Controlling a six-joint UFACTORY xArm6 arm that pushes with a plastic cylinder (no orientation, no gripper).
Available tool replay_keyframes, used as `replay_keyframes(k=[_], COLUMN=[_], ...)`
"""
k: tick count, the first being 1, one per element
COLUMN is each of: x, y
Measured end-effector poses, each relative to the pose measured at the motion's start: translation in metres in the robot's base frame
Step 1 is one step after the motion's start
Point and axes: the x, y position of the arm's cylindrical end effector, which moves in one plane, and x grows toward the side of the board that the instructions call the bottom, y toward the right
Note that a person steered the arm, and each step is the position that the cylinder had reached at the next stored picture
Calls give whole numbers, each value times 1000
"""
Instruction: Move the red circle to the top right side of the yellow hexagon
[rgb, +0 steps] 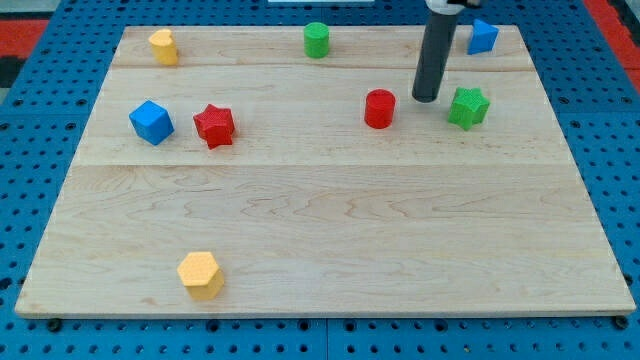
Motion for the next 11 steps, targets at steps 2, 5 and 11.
replay_keyframes(k=[2, 5, 11], x=[1, 93, 165], y=[-63, -18, -51])
